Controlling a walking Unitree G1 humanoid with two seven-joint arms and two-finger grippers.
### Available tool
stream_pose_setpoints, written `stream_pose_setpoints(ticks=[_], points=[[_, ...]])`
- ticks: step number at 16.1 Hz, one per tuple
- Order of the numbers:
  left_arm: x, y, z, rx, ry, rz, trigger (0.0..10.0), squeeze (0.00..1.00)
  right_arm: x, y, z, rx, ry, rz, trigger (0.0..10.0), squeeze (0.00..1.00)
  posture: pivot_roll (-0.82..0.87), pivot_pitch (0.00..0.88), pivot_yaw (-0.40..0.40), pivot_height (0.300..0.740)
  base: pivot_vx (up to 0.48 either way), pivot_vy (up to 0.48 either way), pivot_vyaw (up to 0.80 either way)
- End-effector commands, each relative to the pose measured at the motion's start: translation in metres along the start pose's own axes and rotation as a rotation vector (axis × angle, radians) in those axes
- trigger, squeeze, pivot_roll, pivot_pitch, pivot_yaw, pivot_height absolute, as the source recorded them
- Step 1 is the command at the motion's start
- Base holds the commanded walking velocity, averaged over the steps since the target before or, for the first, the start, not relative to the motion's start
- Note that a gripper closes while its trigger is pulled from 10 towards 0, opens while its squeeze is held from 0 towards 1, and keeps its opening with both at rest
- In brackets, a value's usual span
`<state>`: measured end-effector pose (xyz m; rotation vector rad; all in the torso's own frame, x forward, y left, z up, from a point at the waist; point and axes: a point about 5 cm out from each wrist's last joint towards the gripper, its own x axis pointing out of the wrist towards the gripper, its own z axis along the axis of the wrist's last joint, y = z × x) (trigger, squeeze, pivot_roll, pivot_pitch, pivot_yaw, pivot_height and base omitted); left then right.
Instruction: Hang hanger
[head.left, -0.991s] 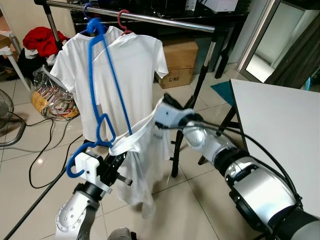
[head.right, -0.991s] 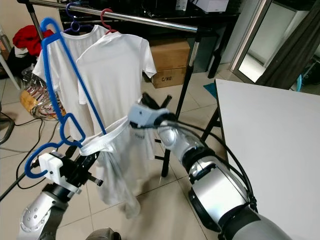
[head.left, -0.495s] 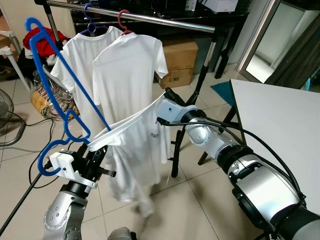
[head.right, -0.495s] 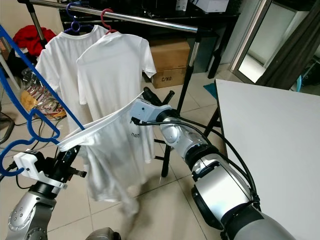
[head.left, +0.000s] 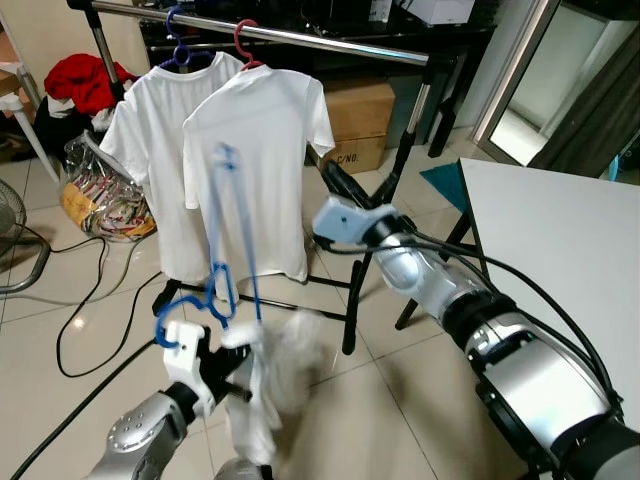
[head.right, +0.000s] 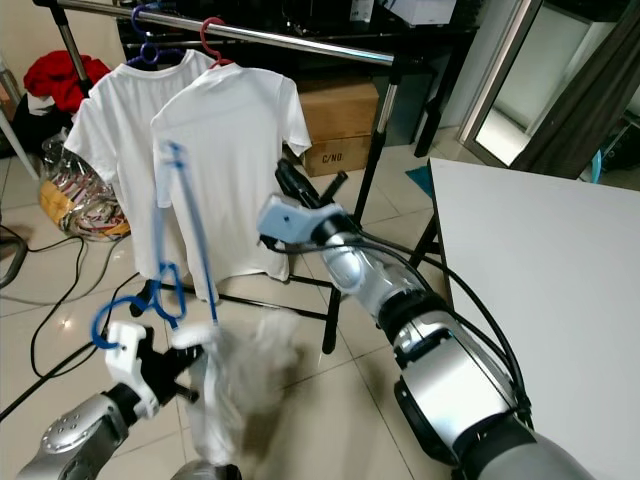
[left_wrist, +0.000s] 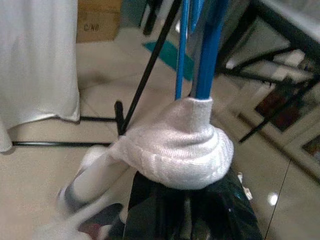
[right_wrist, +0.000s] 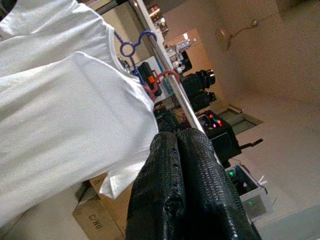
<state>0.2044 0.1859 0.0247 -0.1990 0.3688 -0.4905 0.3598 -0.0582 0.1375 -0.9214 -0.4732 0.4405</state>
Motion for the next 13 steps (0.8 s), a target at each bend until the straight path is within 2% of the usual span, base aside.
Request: stream_pose_setpoints(ticks=[1, 5, 6, 7, 8, 9, 11, 12, 13], points=[[0.005, 0.000, 0.008, 0.026, -0.017, -0.023, 10.0, 0.00, 0.000, -0.004, 0.000, -0.010, -0.010, -0.013, 0.0, 0.00, 0.14, 0.000, -0.043, 0.740, 0.000, 0.000, 0.00], [0.008, -0.003, 0.012, 0.017, -0.036, -0.030, 10.0, 0.00, 0.002, -0.004, 0.004, 0.016, -0.027, -0.011, 0.0, 0.00, 0.13, 0.000, -0.040, 0.740, 0.000, 0.000, 0.00], [0.008, -0.006, 0.015, 0.018, -0.064, -0.041, 10.0, 0.00, -0.001, 0.004, 0.001, 0.025, 0.000, 0.057, 0.0, 0.00, 0.13, 0.000, -0.040, 0.740, 0.000, 0.000, 0.00], [0.005, -0.013, 0.024, 0.017, -0.121, -0.100, 10.0, 0.00, -0.012, 0.025, -0.009, 0.033, 0.065, 0.220, 3.4, 0.00, 0.13, 0.000, -0.040, 0.740, 0.000, 0.000, 0.00], [0.005, -0.013, 0.024, 0.017, -0.121, -0.100, 10.0, 0.00, -0.012, 0.025, -0.009, 0.033, 0.065, 0.220, 3.4, 0.00, 0.13, 0.000, -0.040, 0.740, 0.000, 0.000, 0.00], [-0.001, -0.016, 0.024, 0.050, -0.101, -0.138, 10.0, 0.00, -0.023, 0.038, -0.017, 0.041, 0.101, 0.322, 10.0, 0.00, 0.15, 0.000, -0.051, 0.740, 0.000, 0.000, 0.00], [-0.015, -0.008, 0.014, 0.154, 0.011, -0.144, 10.0, 0.00, -0.039, 0.048, -0.029, 0.093, 0.166, 0.425, 10.0, 0.00, 0.16, 0.000, -0.055, 0.740, 0.000, 0.000, 0.00], [-0.018, -0.005, 0.013, 0.173, 0.029, -0.138, 10.0, 0.00, -0.042, 0.049, -0.032, 0.107, 0.178, 0.445, 10.0, 0.00, 0.16, 0.000, -0.056, 0.740, 0.000, 0.000, 0.00], [-0.021, -0.002, 0.013, 0.184, 0.039, -0.133, 10.0, 0.00, -0.044, 0.051, -0.033, 0.113, 0.184, 0.468, 10.0, 0.25, 0.16, 0.000, -0.056, 0.740, 0.000, 0.000, 0.00]])
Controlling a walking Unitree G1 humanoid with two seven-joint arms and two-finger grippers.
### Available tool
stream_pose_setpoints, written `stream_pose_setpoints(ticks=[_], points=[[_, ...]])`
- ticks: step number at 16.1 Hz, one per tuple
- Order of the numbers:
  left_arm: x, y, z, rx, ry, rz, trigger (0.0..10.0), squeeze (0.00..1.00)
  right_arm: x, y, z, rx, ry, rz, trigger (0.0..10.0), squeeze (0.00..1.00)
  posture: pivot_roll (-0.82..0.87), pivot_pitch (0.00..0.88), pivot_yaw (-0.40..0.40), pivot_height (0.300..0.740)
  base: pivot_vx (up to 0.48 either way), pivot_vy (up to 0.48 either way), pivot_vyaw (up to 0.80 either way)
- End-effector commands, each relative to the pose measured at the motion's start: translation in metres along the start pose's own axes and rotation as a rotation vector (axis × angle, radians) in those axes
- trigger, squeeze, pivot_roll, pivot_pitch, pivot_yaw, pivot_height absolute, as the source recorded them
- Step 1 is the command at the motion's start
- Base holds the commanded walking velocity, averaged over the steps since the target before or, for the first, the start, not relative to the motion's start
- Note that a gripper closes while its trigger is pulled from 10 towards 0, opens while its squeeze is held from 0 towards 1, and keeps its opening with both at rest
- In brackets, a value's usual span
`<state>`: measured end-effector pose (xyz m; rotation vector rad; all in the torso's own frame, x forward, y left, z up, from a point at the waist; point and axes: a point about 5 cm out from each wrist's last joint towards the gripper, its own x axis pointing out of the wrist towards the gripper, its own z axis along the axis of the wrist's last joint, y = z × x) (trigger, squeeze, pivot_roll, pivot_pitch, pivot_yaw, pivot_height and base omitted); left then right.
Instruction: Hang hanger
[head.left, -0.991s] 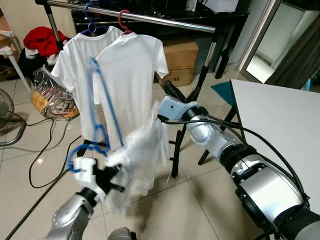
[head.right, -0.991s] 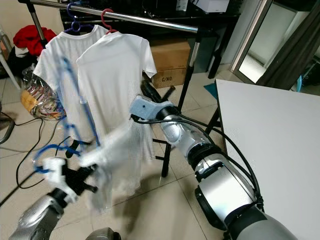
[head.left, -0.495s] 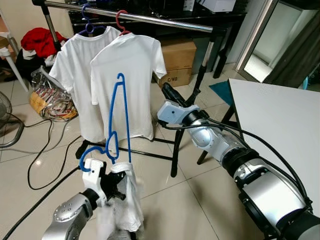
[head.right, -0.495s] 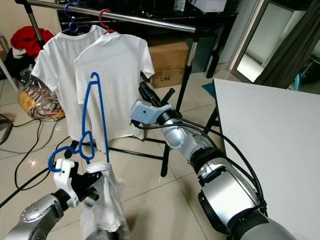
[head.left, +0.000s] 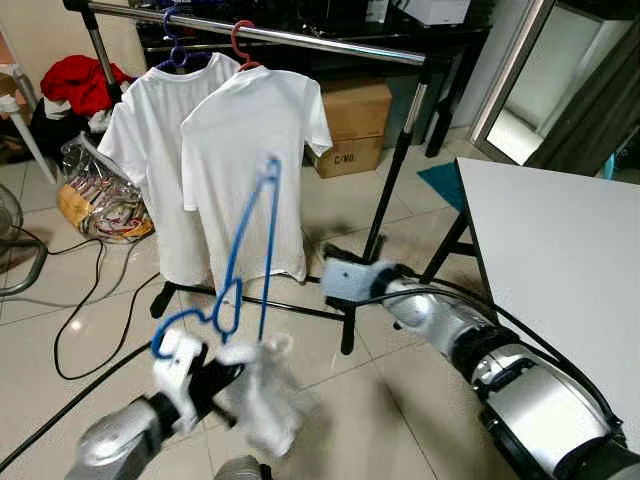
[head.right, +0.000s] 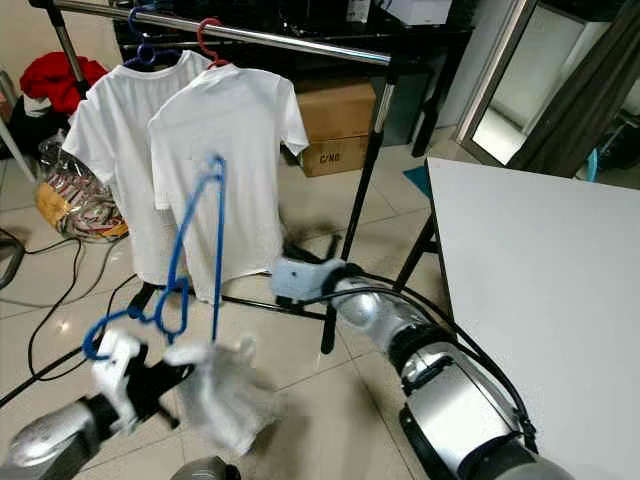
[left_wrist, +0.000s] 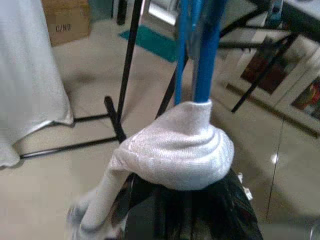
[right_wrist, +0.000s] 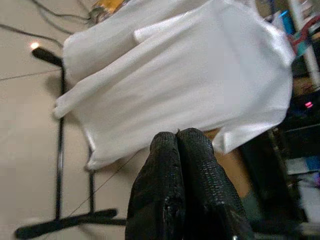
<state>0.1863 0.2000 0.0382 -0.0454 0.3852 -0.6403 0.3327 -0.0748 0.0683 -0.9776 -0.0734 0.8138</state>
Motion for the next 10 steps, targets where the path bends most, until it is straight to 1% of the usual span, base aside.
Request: stream_pose_setpoints(ticks=[1, 2, 3, 5, 6, 8, 9, 10], points=[[-0.002, 0.002, 0.009, 0.041, -0.026, -0.014, 10.0, 0.00, -0.004, 0.003, -0.005, -0.006, 0.008, 0.035, 10.0, 0.94, 0.16, 0.000, -0.057, 0.740, 0.000, 0.000, 0.00], [-0.005, 0.003, 0.010, 0.072, -0.010, -0.027, 10.0, 0.00, -0.006, 0.008, -0.007, -0.054, -0.001, 0.076, 10.0, 1.00, 0.16, 0.000, -0.057, 0.740, 0.000, 0.000, 0.00], [-0.009, 0.002, 0.011, 0.121, 0.025, -0.059, 10.0, 0.00, -0.009, 0.012, -0.008, -0.118, -0.012, 0.114, 10.0, 1.00, 0.16, 0.000, -0.060, 0.740, 0.000, 0.000, 0.00], [-0.013, 0.003, 0.011, 0.155, 0.049, -0.078, 10.0, 0.00, -0.011, 0.017, -0.009, -0.177, -0.029, 0.155, 10.0, 1.00, 0.16, 0.000, -0.060, 0.740, 0.000, 0.000, 0.00], [-0.016, 0.007, 0.013, 0.172, 0.051, -0.063, 10.0, 0.00, -0.018, 0.031, -0.013, -0.263, -0.048, 0.278, 10.0, 1.00, 0.17, 0.000, -0.064, 0.740, 0.000, 0.000, 0.00], [-0.017, 0.009, 0.014, 0.175, 0.048, -0.052, 10.0, 0.00, -0.025, 0.042, -0.019, -0.292, -0.045, 0.373, 10.0, 1.00, 0.17, 0.000, -0.067, 0.740, 0.000, 0.000, 0.00], [-0.017, 0.009, 0.014, 0.176, 0.048, -0.049, 10.0, 0.00, -0.028, 0.046, -0.021, -0.288, -0.039, 0.410, 10.0, 0.75, 0.17, 0.000, -0.070, 0.740, 0.000, 0.000, 0.00], [-0.018, 0.009, 0.014, 0.178, 0.048, -0.045, 10.0, 0.00, -0.034, 0.053, -0.027, -0.255, -0.028, 0.485, 10.0, 0.00, 0.17, 0.000, -0.072, 0.740, 0.000, 0.000, 0.00]])
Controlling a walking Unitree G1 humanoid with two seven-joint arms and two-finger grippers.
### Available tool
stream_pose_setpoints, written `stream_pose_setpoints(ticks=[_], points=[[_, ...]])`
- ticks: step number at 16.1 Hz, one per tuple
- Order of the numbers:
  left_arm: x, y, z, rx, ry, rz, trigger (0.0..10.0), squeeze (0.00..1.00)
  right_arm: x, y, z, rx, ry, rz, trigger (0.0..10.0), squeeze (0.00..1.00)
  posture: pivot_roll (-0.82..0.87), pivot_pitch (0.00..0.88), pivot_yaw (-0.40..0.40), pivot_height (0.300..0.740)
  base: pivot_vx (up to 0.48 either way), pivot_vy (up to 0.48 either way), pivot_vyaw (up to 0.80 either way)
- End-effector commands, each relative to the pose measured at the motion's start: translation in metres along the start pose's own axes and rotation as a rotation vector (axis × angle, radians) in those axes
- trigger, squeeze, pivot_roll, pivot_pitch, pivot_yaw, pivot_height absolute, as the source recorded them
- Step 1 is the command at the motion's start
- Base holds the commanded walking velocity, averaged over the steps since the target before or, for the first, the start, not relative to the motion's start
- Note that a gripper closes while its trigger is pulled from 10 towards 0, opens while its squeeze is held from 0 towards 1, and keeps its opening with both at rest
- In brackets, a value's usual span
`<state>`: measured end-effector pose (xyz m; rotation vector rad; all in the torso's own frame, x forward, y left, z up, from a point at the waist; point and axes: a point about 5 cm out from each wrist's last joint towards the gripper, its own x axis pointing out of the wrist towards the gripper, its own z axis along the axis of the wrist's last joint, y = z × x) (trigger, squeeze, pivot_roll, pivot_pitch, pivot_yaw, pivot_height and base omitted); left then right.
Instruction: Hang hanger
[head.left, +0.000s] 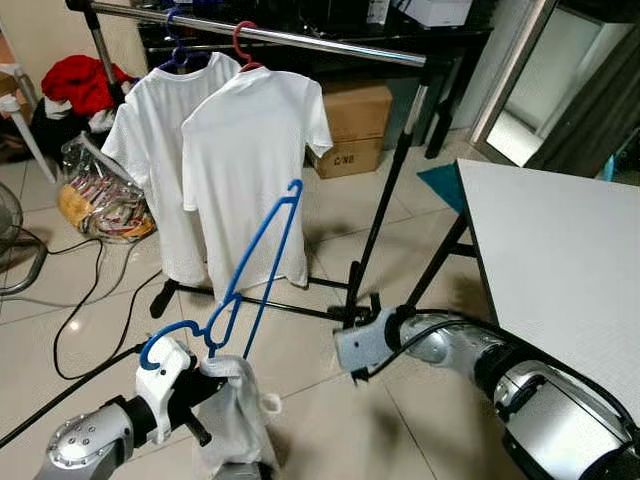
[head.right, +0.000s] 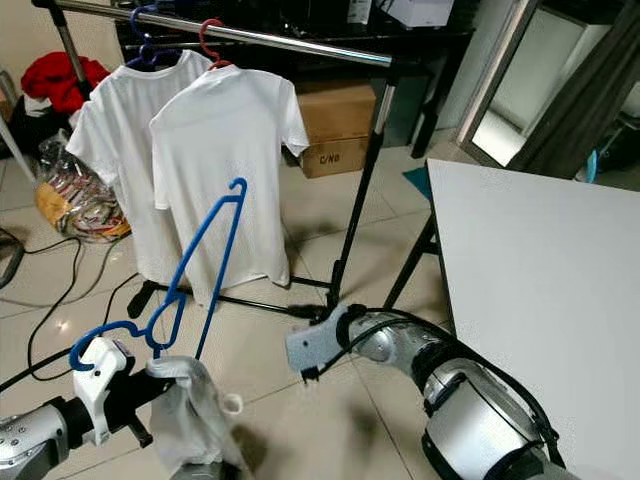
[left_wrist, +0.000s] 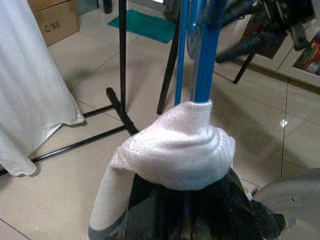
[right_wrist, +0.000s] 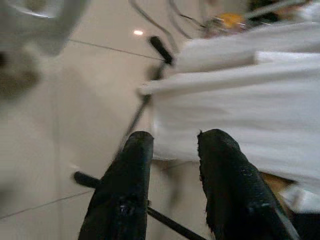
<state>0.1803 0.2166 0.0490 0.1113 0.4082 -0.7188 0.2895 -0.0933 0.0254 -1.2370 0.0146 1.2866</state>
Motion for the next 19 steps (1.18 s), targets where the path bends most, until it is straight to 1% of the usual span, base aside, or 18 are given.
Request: stream_pose_setpoints(ticks=[1, 2, 3, 4, 6, 7, 9, 11, 13, 15, 16, 17, 18, 19], points=[[-0.001, 0.002, 0.007, 0.033, -0.023, 0.010, 10.0, 0.00, -0.007, 0.013, -0.007, 0.044, 0.009, 0.083, 10.0, 0.00, 0.17, 0.000, -0.075, 0.740, 0.000, 0.000, 0.00], [-0.003, 0.002, 0.005, 0.046, -0.012, 0.016, 10.0, 0.00, -0.013, 0.029, -0.010, 0.128, -0.017, 0.195, 10.0, 0.00, 0.17, 0.000, -0.079, 0.740, 0.000, 0.000, 0.00], [-0.005, 0.003, 0.005, 0.058, -0.004, 0.021, 10.0, 0.00, -0.015, 0.035, -0.011, 0.159, -0.024, 0.235, 10.0, 0.00, 0.17, 0.000, -0.083, 0.740, 0.000, 0.000, 0.00], [-0.008, 0.010, 0.011, 0.096, -0.004, 0.033, 10.0, 0.00, -0.017, 0.047, -0.013, 0.197, -0.022, 0.306, 10.0, 0.00, 0.17, 0.000, -0.083, 0.740, 0.000, 0.000, 0.00], [-0.009, 0.016, 0.021, 0.135, -0.017, 0.040, 10.0, 0.00, -0.016, 0.053, -0.011, 0.214, -0.023, 0.329, 10.0, 0.00, 0.17, 0.000, -0.087, 0.740, 0.000, 0.000, 0.00], [-0.009, 0.020, 0.030, 0.176, -0.022, 0.029, 10.0, 0.00, -0.012, 0.053, -0.007, 0.218, -0.037, 0.319, 10.0, 0.00, 0.16, 0.000, -0.088, 0.740, 0.000, 0.000, 0.00], [-0.008, 0.022, 0.035, 0.206, -0.019, 0.012, 10.0, 0.00, -0.009, 0.052, -0.003, 0.199, -0.051, 0.318, 10.0, 0.00, 0.16, 0.000, -0.087, 0.740, 0.000, 0.000, 0.00], [-0.003, 0.024, 0.048, 0.277, -0.008, -0.044, 10.0, 0.00, 0.002, 0.050, 0.010, 0.117, -0.090, 0.303, 10.0, 0.00, 0.17, 0.000, -0.087, 0.740, 0.000, 0.000, 0.00], [-0.001, 0.024, 0.054, 0.310, -0.002, -0.075, 10.0, 0.00, 0.007, 0.048, 0.017, 0.071, -0.111, 0.283, 10.0, 0.00, 0.17, 0.000, -0.086, 0.740, 0.000, 0.000, 0.00], [-0.001, 0.027, 0.061, 0.347, 0.009, -0.098, 10.0, 0.00, 0.013, 0.043, 0.028, 0.016, -0.158, 0.218, 10.0, 0.00, 0.17, 0.000, -0.084, 0.740, 0.000, 0.000, 0.00], [-0.001, 0.031, 0.063, 0.370, 0.018, -0.098, 10.0, 0.00, 0.016, 0.040, 0.033, -0.011, -0.183, 0.170, 10.0, 0.00, 0.17, 0.000, -0.084, 0.740, 0.000, 0.000, 0.00], [0.001, 0.036, 0.067, 0.394, 0.023, -0.097, 10.0, 0.00, 0.017, 0.038, 0.036, -0.025, -0.195, 0.131, 10.0, 0.00, 0.17, 0.000, -0.084, 0.740, 0.000, 0.000, 0.00], [0.002, 0.037, 0.069, 0.401, 0.023, -0.097, 10.0, 0.00, 0.017, 0.038, 0.036, -0.028, -0.196, 0.123, 10.0, 0.00, 0.17, 0.000, -0.083, 0.740, 0.000, 0.000, 0.00], [0.004, 0.039, 0.076, 0.421, 0.014, -0.101, 10.0, 0.00, 0.019, 0.037, 0.037, -0.034, -0.197, 0.099, 10.0, 0.00, 0.17, 0.000, -0.085, 0.740, 0.000, 0.000, 0.00]])
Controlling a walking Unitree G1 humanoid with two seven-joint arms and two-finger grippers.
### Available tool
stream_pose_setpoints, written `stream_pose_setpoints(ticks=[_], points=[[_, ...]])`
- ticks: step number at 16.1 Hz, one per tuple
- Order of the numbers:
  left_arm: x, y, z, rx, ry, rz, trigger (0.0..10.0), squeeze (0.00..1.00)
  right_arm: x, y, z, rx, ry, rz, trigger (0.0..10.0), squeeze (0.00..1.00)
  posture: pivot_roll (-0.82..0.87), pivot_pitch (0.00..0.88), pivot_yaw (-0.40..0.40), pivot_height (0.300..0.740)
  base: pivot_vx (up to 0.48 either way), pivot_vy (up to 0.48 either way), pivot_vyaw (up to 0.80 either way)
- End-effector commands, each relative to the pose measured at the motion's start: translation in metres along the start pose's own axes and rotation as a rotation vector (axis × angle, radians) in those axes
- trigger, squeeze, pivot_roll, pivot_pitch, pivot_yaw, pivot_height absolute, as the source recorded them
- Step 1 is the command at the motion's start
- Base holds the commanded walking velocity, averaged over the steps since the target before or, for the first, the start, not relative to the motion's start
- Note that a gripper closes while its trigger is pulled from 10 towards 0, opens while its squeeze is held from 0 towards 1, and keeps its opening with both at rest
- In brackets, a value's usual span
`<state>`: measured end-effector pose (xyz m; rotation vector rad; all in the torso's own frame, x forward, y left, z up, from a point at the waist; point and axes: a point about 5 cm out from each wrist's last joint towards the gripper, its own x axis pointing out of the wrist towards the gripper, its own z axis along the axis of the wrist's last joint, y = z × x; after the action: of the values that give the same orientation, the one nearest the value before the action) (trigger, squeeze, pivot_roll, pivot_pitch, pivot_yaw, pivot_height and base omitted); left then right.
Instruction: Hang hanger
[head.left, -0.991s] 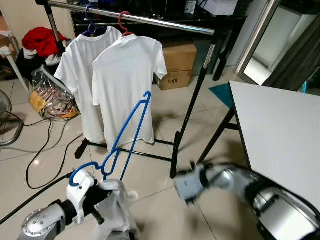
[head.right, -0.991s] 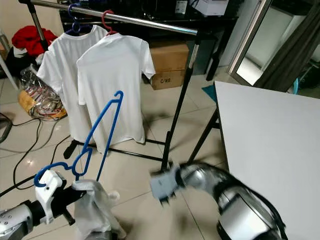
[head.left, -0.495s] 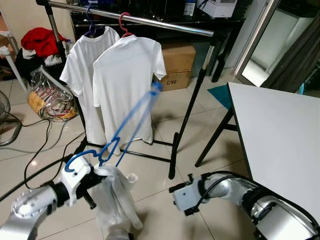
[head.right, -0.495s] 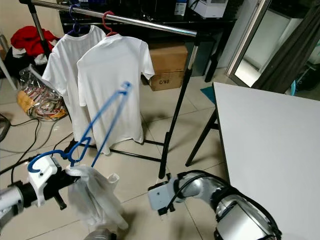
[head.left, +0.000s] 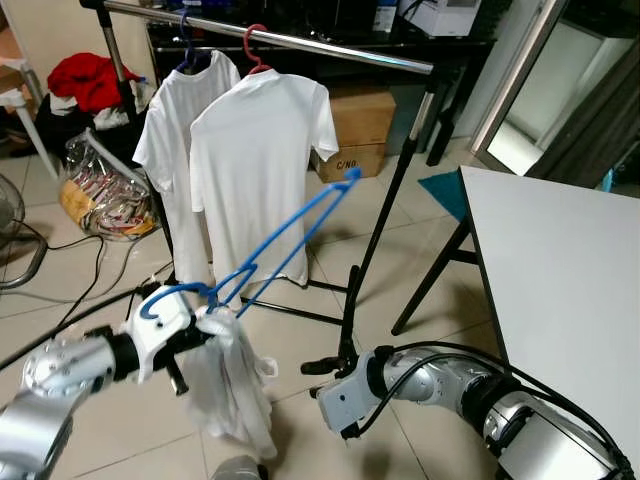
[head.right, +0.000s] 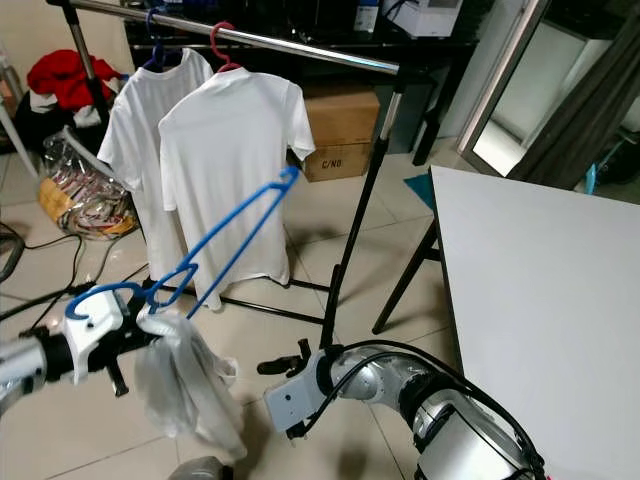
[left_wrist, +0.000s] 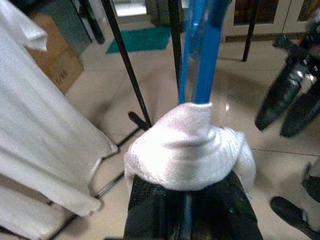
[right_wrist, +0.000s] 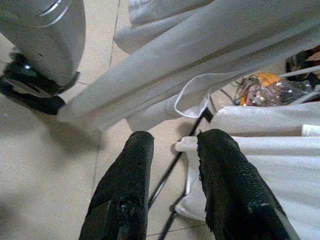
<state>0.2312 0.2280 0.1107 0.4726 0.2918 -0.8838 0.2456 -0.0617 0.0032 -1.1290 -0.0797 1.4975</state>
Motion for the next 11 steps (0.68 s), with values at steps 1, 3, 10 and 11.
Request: stream_pose_setpoints(ticks=[1, 3, 10, 11], points=[[0.002, 0.006, 0.010, 0.048, -0.020, -0.007, 10.0, 0.00, 0.000, -0.003, -0.001, -0.016, 0.007, -0.021, 10.0, 0.00, 0.17, 0.000, -0.085, 0.740, 0.000, 0.000, 0.00], [0.006, 0.017, 0.020, 0.090, -0.035, -0.003, 10.0, 0.00, 0.001, -0.006, 0.000, 0.011, 0.008, -0.050, 10.0, 1.00, 0.16, 0.000, -0.084, 0.740, 0.000, 0.000, 0.00], [0.014, 0.047, 0.054, 0.203, -0.107, 0.005, 10.0, 0.00, 0.000, -0.008, -0.002, 0.068, 0.017, -0.059, 10.0, 0.00, 0.14, 0.000, -0.072, 0.740, 0.000, 0.000, 0.00], [0.017, 0.048, 0.060, 0.216, -0.127, -0.013, 10.0, 0.00, 0.001, -0.008, -0.003, 0.075, 0.020, -0.061, 10.0, 0.00, 0.13, 0.000, -0.070, 0.740, 0.000, 0.000, 0.00]])
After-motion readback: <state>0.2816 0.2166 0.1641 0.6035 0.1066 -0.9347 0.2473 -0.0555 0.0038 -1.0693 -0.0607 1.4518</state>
